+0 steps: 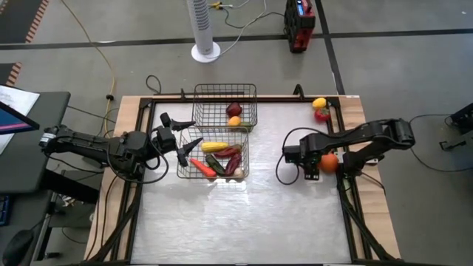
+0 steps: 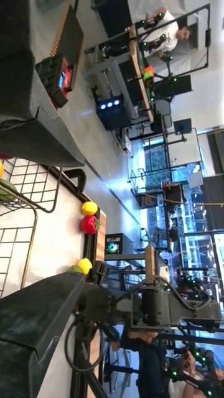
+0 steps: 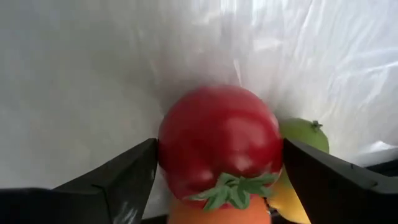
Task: Sort produce into baskets
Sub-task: Put the tomato into the top wire basket
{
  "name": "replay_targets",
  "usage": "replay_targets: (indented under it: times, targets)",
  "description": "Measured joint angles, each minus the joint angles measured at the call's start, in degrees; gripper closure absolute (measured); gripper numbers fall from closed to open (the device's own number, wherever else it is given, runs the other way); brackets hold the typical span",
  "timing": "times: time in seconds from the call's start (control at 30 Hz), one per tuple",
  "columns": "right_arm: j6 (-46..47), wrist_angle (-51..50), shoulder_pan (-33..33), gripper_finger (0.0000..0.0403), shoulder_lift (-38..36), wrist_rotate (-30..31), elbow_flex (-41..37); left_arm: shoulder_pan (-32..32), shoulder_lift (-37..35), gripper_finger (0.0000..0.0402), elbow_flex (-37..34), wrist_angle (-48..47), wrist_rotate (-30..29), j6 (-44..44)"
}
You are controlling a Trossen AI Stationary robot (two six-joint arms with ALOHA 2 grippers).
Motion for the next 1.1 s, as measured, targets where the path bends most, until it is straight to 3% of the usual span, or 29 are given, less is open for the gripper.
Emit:
replay_targets:
  times: [0.37,0.67,0.87,1.1]
  targets:
    - [-0.6,-1.5,0.0,0.0064,5.7,0.6,2.0,0.0,0.0,0.0123,0.0,0.0,0.0,0.0]
    - [-2.6,-1.7,-0.3,0.0067,5.3,1.0,14.0,0.0,-0.7,0.0123,0.4,-0.1,0.0,0.2]
    - [-6.0,4.9,-0.7,0.0067,4.9,3.8,23.4,0.0,-2.7,0.0123,0.4,-0.5,0.4,0.0]
    - [-15.6,25.2,-3.9,0.0067,4.9,11.2,28.4,0.0,-2.5,0.0123,0.4,-0.5,0.5,-0.4]
